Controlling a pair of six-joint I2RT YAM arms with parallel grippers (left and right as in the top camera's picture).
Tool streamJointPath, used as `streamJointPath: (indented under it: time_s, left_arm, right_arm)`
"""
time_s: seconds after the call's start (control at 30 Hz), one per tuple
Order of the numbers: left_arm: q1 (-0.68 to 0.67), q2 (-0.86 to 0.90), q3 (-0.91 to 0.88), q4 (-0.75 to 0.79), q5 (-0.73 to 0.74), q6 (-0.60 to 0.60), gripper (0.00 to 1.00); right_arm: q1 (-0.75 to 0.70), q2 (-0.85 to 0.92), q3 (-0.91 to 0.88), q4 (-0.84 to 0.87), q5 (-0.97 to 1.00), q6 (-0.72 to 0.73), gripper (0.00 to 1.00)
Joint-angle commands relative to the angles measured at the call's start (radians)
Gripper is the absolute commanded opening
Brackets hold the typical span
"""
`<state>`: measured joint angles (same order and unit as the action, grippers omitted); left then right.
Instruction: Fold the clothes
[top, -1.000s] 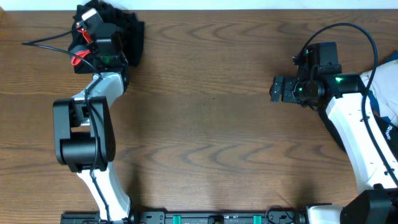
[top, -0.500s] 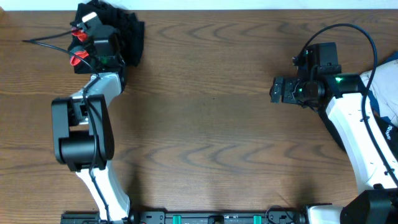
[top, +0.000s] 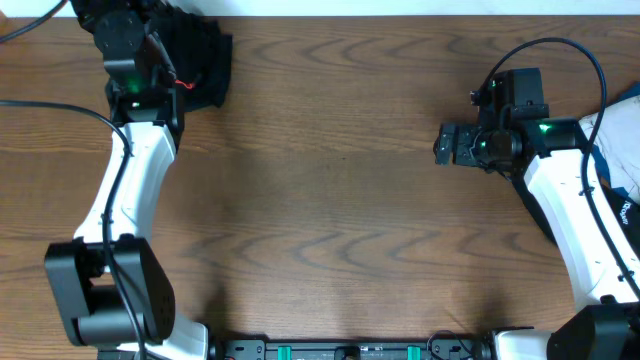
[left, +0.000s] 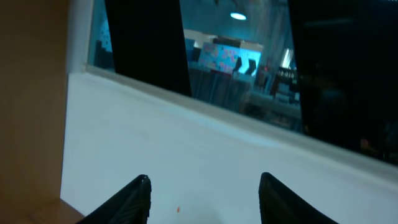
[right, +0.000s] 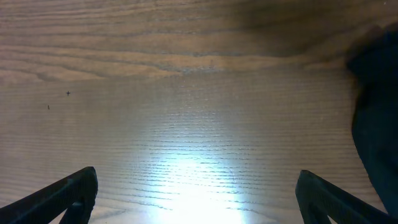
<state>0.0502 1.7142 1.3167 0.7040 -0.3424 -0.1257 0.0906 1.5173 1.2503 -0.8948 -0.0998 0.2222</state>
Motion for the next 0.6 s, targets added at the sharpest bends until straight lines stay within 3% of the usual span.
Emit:
streamJointPath:
  time_s: [0.0, 0.2, 0.4, 0.57]
  left_arm:
    - [0.029, 0.059, -0.010, 0.032, 0.101, 0.017, 0.59]
    - [0.070, 0.203, 0.006, 0.197, 0.180, 0.021, 0.62]
    - [0.091, 0.394, 0.110, 0.188, 0.317, 0.029, 0.72]
    - [0.101, 0.542, 0.211, 0.079, 0.298, 0.179, 0.75]
  right_arm:
    - [-0.005, -0.018, 0.022, 0.005, 0.006, -0.014, 0.99]
    - [-0.005, -0.018, 0.022, 0.005, 0.006, -0.014, 0.99]
    - [-0.005, -0.018, 0.022, 0.004, 0.006, -0.014, 0.99]
    - [-0.005, -0.018, 0.022, -0.005, 0.006, -0.014, 0.99]
